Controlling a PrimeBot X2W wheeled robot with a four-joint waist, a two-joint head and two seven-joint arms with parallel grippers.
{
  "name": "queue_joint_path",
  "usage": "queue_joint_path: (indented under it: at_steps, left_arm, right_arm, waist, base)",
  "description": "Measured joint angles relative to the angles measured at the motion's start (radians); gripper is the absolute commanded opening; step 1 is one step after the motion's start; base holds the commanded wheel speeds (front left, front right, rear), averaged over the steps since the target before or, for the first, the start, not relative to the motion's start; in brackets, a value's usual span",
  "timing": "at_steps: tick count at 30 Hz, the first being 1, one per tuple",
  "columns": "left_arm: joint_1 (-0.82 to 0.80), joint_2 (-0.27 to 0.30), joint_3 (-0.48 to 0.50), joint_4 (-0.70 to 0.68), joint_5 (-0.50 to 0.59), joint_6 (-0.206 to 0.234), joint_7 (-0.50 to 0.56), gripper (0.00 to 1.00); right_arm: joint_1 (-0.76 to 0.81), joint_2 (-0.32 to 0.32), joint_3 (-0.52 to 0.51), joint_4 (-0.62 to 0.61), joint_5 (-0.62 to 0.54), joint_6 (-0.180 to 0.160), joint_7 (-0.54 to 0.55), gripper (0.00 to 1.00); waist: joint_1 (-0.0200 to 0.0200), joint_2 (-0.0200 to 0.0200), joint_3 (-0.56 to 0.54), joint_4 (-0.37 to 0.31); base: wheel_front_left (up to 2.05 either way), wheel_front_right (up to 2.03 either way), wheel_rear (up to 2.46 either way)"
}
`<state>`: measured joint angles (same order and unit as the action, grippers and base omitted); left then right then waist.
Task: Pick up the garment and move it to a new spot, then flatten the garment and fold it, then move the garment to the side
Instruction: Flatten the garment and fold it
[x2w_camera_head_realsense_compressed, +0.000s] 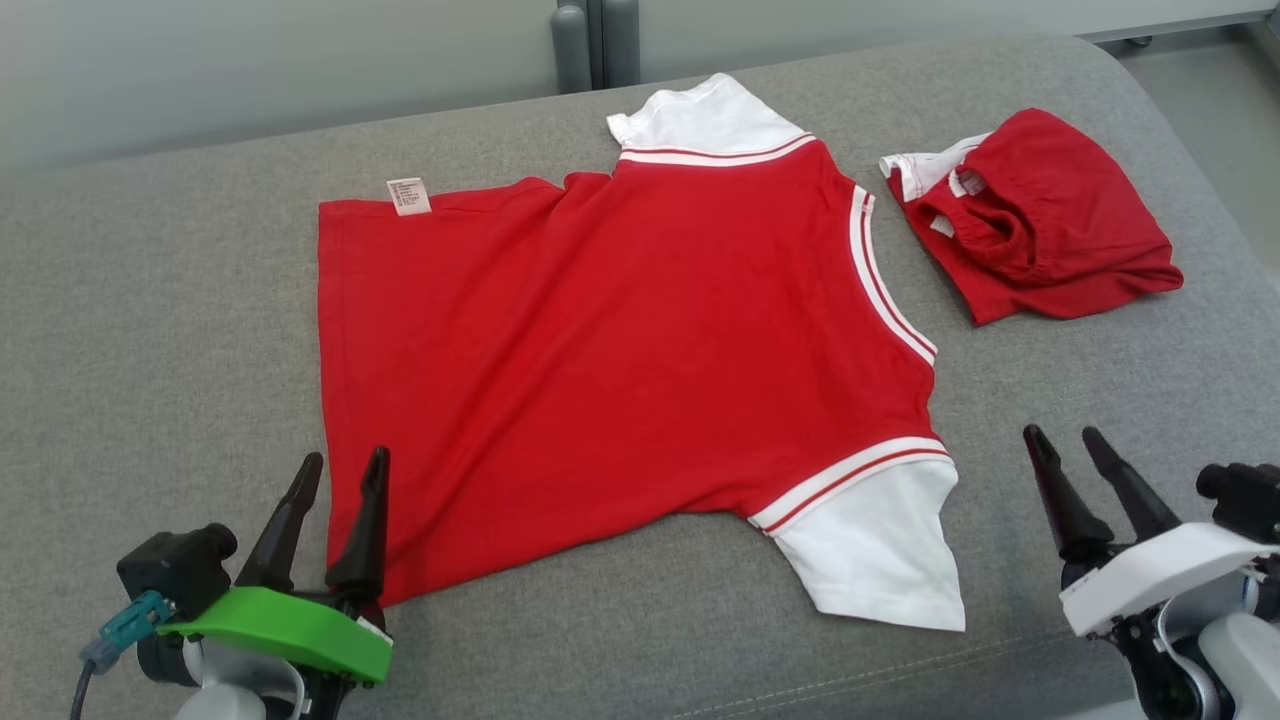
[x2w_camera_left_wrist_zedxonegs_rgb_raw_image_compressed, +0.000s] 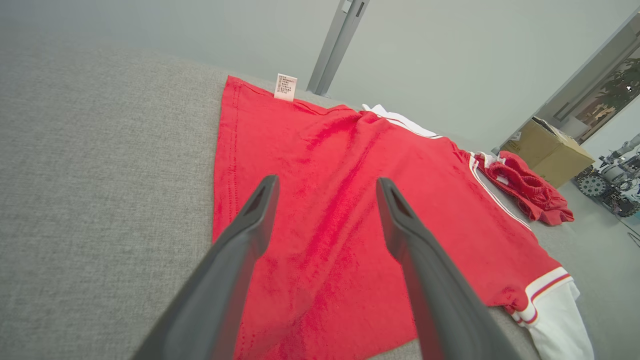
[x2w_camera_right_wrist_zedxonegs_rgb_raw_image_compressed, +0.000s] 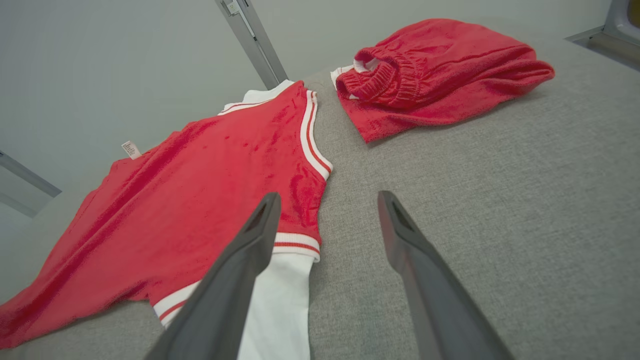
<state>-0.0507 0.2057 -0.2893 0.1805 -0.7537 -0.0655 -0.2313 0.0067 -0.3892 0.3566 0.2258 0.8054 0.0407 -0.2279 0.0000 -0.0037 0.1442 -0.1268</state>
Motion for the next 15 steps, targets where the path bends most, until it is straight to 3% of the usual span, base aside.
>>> queue_joint_path:
  at_steps: [8,15]
  left_arm:
    - [-0.037,-0.020,-0.016,-0.036,0.111,0.045,-0.016,1.00]
    - [-0.037,-0.046,-0.014,-0.059,0.175,0.111,-0.017,1.00]
  right_arm:
    - [-0.105,-0.024,-0.052,-0.071,-0.104,-0.052,-0.018,1.00]
    - [-0.149,-0.024,-0.052,-0.112,-0.191,-0.095,-0.020,1.00]
  waist:
    - [0.0000,0.0000,-0.032,0.009]
    - [0.0000,0.0000,-0.058,0.030]
  base:
    - [0.00,0.00,0.00]
    - [0.00,0.00,0.00]
